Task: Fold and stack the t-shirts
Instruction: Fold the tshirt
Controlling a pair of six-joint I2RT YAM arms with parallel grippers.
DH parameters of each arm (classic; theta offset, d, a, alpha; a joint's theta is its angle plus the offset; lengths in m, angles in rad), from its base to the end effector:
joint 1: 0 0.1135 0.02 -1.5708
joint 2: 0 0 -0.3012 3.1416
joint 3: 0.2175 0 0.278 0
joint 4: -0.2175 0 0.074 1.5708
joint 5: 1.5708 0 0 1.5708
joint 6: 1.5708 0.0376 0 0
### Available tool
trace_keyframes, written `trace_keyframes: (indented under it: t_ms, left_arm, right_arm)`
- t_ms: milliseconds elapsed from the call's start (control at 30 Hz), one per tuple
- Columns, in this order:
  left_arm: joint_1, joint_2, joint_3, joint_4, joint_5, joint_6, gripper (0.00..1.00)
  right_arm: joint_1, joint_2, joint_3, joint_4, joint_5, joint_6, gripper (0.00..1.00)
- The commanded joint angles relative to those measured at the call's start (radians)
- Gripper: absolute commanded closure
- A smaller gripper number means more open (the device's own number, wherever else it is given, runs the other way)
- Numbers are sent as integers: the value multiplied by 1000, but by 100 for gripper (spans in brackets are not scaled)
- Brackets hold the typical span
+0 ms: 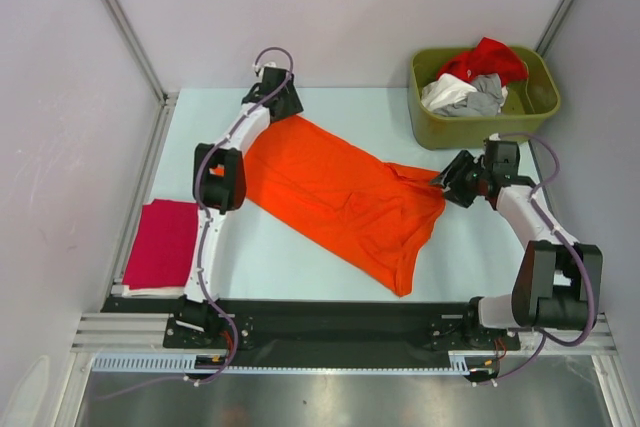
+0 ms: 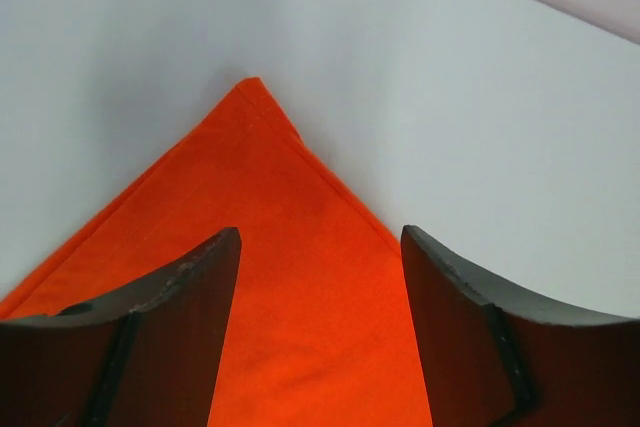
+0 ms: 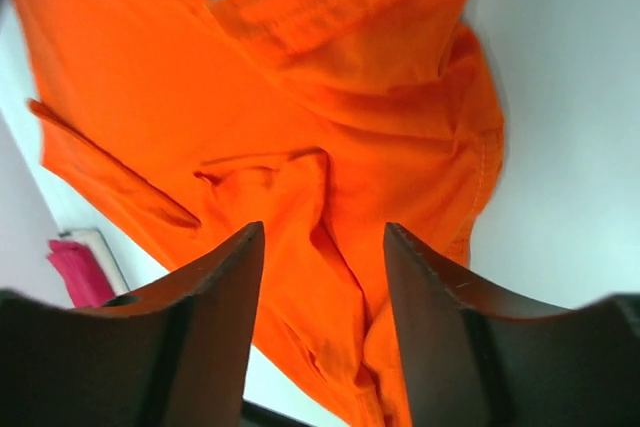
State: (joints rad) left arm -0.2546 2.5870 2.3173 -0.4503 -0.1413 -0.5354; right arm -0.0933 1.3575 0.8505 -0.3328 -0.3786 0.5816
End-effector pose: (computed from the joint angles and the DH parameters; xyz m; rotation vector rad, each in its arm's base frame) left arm 0.6181 -0.1554 0.1843 -0.3938 2.2607 -0.2501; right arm 0.2954 -0.0137 0.2474 0.6383 2.3588 0.6785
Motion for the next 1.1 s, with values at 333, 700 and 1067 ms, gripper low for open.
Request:
trace_keyframes:
  t_ms: [333,700,1067]
  left_arm:
    - [118,-678,-590,-22,28,124,27]
    - [336,-935,-1035,-57,170,12,26]
    - [431,-705,-963,-36,224,15,29]
  right_arm:
    - [-46,160,55,-137,49,-32,49]
    - [-40,150,2,-156,50,-65,42]
    - [-45,176,2,-137,33,-98,39]
